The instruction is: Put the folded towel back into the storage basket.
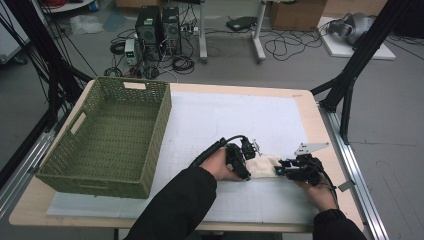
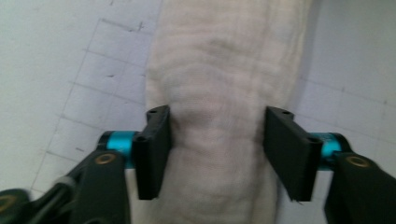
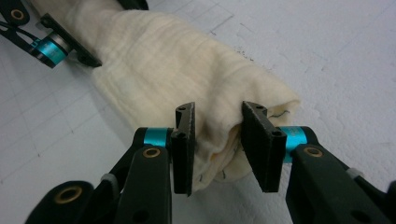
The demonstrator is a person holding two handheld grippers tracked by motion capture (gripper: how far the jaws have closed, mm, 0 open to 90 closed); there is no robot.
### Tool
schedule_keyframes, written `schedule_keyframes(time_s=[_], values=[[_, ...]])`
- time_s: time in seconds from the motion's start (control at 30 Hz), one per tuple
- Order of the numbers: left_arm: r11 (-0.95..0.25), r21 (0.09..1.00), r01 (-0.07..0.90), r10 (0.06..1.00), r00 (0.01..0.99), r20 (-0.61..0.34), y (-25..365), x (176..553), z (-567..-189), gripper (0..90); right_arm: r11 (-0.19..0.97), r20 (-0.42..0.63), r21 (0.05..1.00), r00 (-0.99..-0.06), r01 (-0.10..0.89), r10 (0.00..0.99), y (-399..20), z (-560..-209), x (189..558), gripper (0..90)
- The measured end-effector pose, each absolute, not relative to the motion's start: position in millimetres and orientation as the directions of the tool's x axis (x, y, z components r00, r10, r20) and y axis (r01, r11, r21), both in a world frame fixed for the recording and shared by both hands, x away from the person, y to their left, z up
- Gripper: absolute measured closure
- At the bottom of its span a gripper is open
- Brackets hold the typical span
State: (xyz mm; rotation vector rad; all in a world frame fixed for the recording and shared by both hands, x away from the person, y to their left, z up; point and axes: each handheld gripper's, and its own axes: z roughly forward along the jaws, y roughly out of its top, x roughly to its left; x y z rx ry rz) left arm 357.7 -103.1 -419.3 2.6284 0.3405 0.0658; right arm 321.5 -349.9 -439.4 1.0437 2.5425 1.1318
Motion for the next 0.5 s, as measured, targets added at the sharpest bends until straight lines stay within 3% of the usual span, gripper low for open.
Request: schedule_keyframes(time_s=[0.27, 0.5], values=[[-0.837, 0.478, 0.266, 0.286, 0.958, -0.031, -102, 366, -417, 72.4, 0.452, 0.124, 0.718, -0.736, 0.53, 0.666, -351, -438, 322, 60.8], [-0.803, 0.481, 0.353, 0.358, 0.93, -0.085, -99, 370, -417, 79.0, 0.392, 0.144, 0.748, -0.707, 0.535, 0.692, -355, -431, 317, 44.3]])
